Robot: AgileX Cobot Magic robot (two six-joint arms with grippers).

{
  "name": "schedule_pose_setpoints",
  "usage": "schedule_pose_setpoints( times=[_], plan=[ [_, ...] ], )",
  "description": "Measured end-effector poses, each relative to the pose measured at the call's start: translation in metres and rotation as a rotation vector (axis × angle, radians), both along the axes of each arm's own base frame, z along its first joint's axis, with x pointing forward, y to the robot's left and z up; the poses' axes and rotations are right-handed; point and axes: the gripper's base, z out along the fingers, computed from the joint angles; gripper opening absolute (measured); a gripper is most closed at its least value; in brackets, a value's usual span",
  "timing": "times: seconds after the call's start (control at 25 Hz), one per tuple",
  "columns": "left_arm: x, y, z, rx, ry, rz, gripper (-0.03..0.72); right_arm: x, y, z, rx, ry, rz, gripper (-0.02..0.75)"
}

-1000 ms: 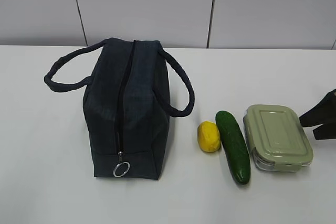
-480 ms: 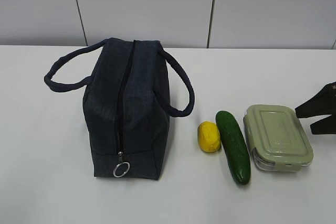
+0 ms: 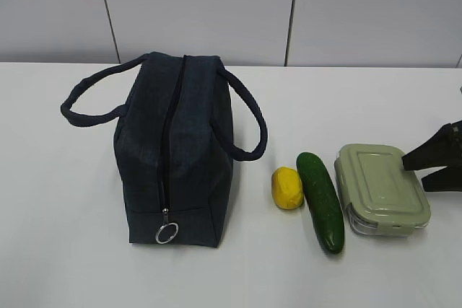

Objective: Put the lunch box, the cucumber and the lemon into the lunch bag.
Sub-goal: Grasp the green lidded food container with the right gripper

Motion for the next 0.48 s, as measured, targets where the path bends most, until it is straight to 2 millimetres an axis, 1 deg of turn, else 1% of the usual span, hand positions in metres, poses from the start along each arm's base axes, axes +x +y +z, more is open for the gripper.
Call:
schedule_pose_setpoints(
  times=[0.12, 0.28, 0.48],
  plan=[
    [0.0, -0.0001, 0.0, -0.001, 0.0, -0.001, 0.239, 0.0002, -0.0002, -0.0056, 0.005, 0.011, 0.002, 0.603],
    [0.0, -0.0001, 0.0, -0.001, 0.0, -0.001, 0.239, 0.0001, -0.0004, -0.0055, -0.013, -0.029, 0.04, 0.588],
    [0.0, -0.0001, 0.0, -0.001, 0.0, -0.001, 0.239, 0.0, -0.0005, -0.0057, -0.017, -0.036, 0.049, 0.581]
  ],
)
